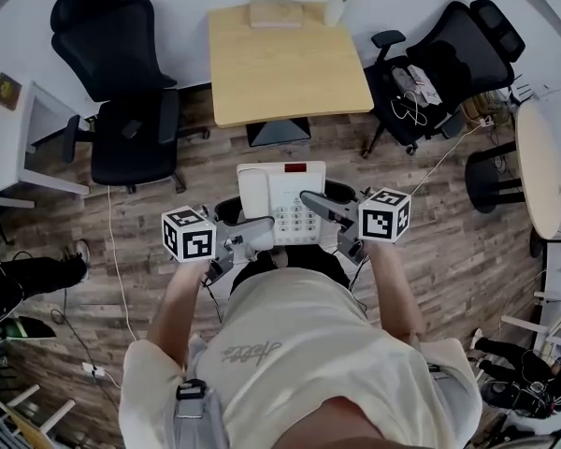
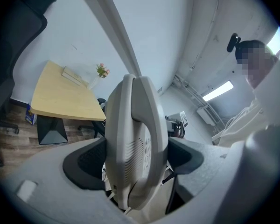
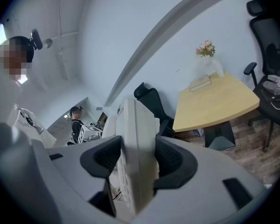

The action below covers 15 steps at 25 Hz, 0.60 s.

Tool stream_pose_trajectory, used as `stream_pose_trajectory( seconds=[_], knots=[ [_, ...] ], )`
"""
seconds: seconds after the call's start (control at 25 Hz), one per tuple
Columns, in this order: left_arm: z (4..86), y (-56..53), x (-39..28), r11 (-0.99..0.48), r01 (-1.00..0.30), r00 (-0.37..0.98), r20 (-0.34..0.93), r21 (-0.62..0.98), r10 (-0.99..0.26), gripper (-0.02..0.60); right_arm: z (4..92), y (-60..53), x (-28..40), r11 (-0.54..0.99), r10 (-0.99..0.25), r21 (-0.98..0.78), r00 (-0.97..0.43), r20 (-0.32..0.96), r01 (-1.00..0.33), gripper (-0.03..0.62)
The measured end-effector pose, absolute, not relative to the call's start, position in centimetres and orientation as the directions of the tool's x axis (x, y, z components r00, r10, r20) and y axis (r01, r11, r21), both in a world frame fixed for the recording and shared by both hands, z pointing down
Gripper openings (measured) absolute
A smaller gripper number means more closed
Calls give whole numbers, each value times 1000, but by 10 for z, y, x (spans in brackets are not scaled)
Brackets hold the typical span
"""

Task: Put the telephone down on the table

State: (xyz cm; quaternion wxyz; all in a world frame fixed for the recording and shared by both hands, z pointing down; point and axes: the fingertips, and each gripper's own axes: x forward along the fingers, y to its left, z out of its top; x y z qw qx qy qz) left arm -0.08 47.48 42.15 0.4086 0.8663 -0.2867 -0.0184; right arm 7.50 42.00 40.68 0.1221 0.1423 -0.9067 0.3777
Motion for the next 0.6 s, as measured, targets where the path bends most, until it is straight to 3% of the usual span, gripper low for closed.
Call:
stream_pose_trajectory(
  seconds=[0.36,0.6],
  knots=[
    [405,372,-10,-462,-556,784,251,691,-568,387,395,311,63,694,-99,-674,-961,259,-253,229],
    [398,367,-7,-462,-603,746,253,650,-616,387,387,303,63,737,-70,-646,-974,217,-197,229]
  ],
)
